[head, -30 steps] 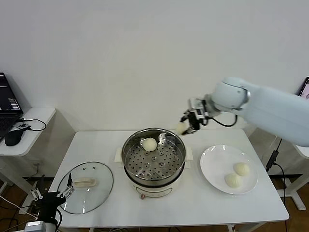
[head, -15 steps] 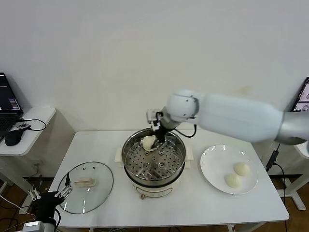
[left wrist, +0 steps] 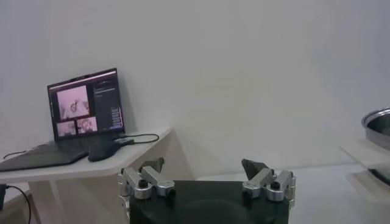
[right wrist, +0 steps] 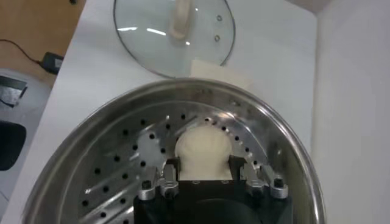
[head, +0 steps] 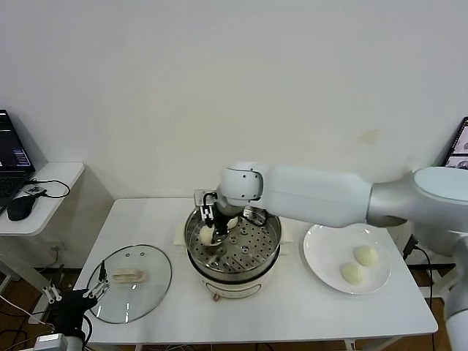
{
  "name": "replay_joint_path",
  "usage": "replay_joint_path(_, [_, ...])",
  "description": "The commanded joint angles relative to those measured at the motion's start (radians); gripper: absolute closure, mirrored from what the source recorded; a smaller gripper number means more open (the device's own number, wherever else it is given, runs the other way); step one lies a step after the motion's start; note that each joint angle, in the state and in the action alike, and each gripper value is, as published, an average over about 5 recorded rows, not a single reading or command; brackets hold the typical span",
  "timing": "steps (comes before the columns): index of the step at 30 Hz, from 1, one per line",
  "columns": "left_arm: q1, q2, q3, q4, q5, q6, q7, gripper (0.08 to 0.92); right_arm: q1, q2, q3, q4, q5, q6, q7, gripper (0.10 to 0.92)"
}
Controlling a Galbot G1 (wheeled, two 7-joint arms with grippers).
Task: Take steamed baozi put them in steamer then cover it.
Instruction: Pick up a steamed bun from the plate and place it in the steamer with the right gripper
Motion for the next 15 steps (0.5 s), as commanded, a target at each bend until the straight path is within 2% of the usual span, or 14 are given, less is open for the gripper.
replay_joint_path(1, [-0.005, 0.001, 0.001, 0.003, -0.002, -0.001, 0.000, 0.177, -0.029, 0.046, -0.001, -0.043, -0.009, -0.011, 0.013, 0.480])
replay_joint_path(8, [-0.011, 0.003, 0.009, 0.002, -0.001, 0.001, 0.000, 0.177, 0.025, -0.001, 0.019, -0.001, -0.014, -0.008, -0.023, 0.306])
replay_joint_path(12, [-0.014, 0.008, 0.010, -0.005, -0.002, 0.005, 0.000, 0.177, 0.112, -0.104, 0.038, 0.059, -0.059, 0.041, -0.159, 0.219])
replay_joint_path(15, [-0.014, 0.016, 0.007, -0.012, -0.005, 0.010, 0.001, 0.177, 0.168, -0.217, 0.046, 0.111, -0.117, 0.102, -0.255, 0.205])
